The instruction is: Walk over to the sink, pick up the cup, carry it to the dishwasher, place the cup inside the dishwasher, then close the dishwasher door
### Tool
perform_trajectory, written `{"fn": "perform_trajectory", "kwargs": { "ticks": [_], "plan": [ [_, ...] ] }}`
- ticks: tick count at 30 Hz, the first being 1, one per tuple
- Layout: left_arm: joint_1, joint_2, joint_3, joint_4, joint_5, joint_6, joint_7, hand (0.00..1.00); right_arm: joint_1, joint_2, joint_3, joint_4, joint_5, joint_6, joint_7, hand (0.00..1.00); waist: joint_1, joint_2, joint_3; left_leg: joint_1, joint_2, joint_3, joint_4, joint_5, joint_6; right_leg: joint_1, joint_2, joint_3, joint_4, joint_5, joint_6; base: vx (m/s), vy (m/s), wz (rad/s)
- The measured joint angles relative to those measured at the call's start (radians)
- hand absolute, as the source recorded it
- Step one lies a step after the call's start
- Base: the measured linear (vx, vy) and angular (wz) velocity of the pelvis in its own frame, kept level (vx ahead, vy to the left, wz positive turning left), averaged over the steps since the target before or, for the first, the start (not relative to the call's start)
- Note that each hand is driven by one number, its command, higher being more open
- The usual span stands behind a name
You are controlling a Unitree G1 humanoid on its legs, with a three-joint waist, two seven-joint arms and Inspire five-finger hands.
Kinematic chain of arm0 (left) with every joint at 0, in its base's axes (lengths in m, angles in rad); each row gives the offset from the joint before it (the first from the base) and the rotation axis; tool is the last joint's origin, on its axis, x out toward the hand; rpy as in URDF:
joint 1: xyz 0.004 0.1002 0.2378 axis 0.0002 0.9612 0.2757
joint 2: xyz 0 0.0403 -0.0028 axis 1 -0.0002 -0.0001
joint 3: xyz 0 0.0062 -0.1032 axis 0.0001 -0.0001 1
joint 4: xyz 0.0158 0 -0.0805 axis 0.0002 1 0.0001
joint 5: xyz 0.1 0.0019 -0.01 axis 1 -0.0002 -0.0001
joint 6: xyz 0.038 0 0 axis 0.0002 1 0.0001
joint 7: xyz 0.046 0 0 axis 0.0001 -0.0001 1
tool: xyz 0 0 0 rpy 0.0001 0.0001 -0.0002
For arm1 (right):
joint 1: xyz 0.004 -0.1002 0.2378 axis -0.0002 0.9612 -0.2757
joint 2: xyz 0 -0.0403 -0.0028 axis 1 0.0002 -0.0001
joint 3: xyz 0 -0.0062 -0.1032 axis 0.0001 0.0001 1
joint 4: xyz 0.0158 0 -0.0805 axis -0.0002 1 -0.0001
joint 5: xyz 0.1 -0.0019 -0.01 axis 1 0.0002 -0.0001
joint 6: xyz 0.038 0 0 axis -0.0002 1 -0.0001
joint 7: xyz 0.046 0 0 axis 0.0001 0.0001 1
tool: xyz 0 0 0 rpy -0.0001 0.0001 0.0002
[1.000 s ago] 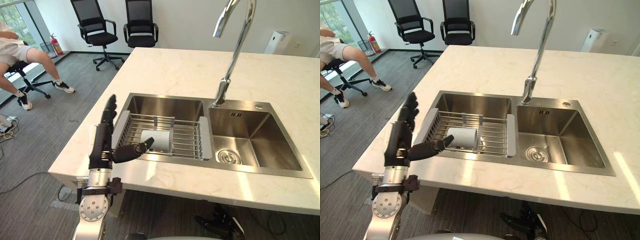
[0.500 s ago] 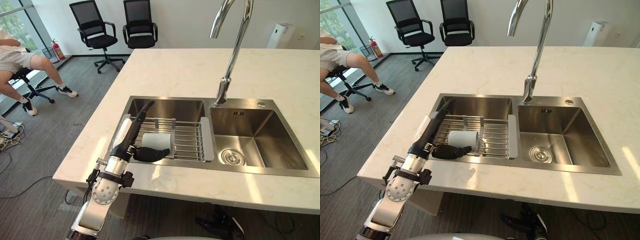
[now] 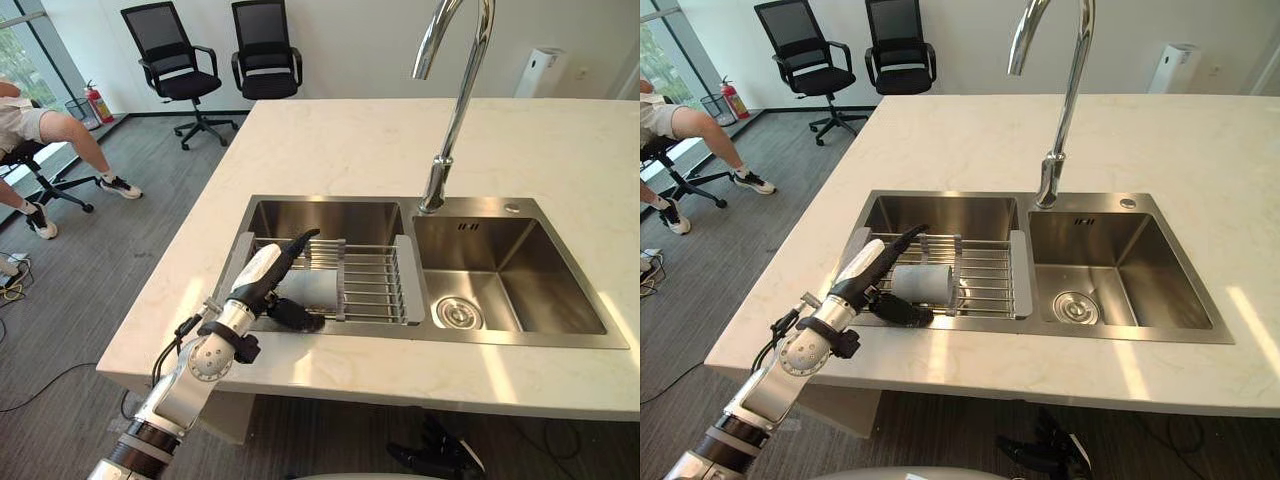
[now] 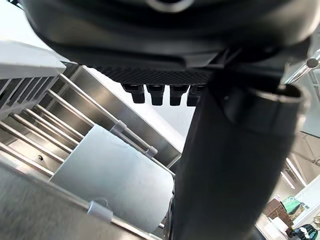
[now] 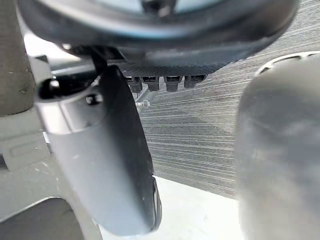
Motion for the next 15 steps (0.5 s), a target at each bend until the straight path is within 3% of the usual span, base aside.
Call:
{"fn": "perform_trajectory", "kwargs": {
  "ticks": [7, 15],
  "plan": [
    [-0.081, 0.079, 0.001, 0.029, -0.009, -0.004, -0.007, 1.00, -0.006, 0.000, -0.007, 0.001, -0.001, 0.005, 0.001, 1.00, -0.003, 0.000, 0.000, 0.005, 0.000, 0.006, -0.005, 0.000, 0.000, 0.002, 0.000, 0.005, -0.005, 0.003, 0.000, 0.00, 0.002, -0.01],
    [-0.194, 0.113, 0.005, 0.088, -0.006, -0.021, -0.081, 1.00, -0.005, -0.001, -0.025, 0.000, -0.002, 0.011, 0.006, 1.00, -0.009, -0.001, 0.000, 0.005, -0.001, 0.016, -0.006, 0.000, 0.000, -0.005, 0.000, 0.017, 0.002, 0.003, 0.002, 0.00, 0.008, -0.04]
  ]
}}
